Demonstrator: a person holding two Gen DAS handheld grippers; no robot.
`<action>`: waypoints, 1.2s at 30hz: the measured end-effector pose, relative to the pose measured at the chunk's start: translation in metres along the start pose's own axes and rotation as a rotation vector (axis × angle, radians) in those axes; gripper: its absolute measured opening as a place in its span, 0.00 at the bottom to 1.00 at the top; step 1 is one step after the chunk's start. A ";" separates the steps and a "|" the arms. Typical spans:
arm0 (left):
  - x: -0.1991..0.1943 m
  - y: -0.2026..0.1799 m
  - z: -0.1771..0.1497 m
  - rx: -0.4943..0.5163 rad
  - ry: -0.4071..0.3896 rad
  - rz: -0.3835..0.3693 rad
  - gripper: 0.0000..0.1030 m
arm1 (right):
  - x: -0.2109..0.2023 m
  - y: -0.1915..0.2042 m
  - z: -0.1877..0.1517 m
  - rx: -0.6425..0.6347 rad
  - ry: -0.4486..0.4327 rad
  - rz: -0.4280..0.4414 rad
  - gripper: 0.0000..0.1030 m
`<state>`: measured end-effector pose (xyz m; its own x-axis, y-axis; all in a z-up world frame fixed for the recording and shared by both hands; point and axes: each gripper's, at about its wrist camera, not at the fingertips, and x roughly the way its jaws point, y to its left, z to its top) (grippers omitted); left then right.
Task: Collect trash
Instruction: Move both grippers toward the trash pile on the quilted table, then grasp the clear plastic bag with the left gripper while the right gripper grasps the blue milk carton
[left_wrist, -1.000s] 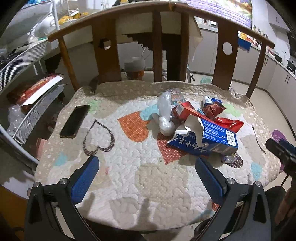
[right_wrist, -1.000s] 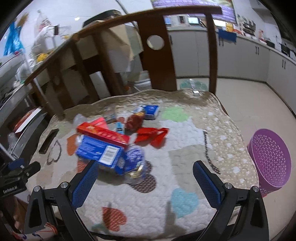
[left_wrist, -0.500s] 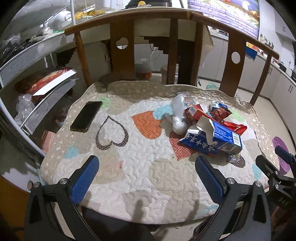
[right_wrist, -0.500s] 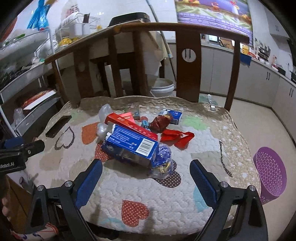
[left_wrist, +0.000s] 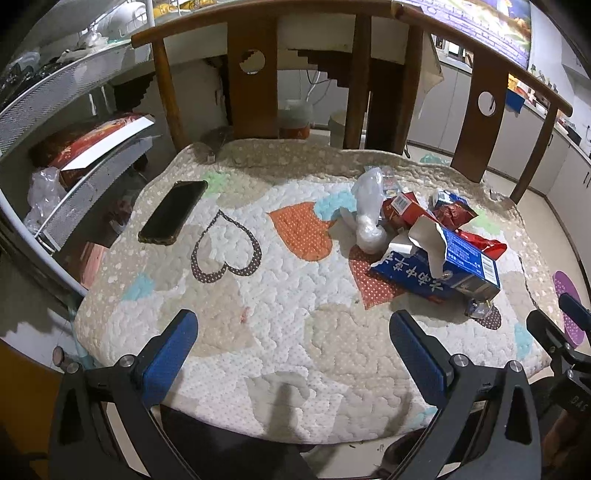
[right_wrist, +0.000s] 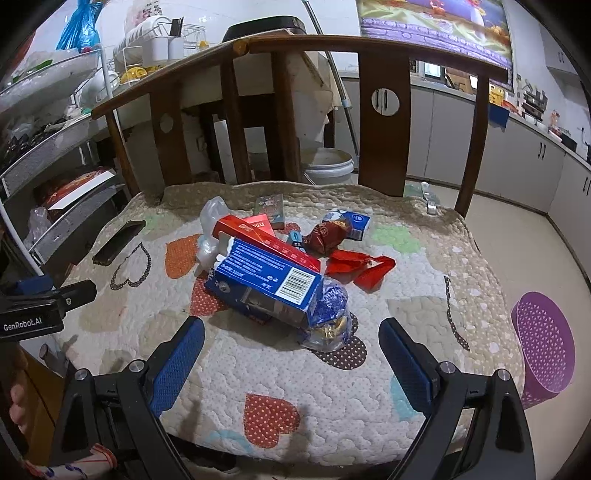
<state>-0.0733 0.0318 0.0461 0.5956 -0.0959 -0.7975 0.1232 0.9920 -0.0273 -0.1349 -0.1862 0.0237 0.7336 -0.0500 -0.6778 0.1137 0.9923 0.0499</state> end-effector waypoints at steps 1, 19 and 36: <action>0.001 -0.001 -0.001 0.002 0.002 0.003 1.00 | 0.001 -0.001 -0.001 0.003 0.001 0.000 0.95; 0.035 0.015 0.032 -0.028 0.011 -0.086 1.00 | 0.041 -0.012 0.005 -0.051 0.073 0.063 0.95; 0.152 -0.024 0.103 -0.064 0.148 -0.358 0.94 | 0.130 0.029 0.039 -0.330 0.154 0.125 0.72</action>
<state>0.0964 -0.0149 -0.0128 0.4027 -0.4287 -0.8087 0.2503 0.9014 -0.3532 -0.0102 -0.1681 -0.0338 0.6163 0.0667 -0.7847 -0.2106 0.9741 -0.0825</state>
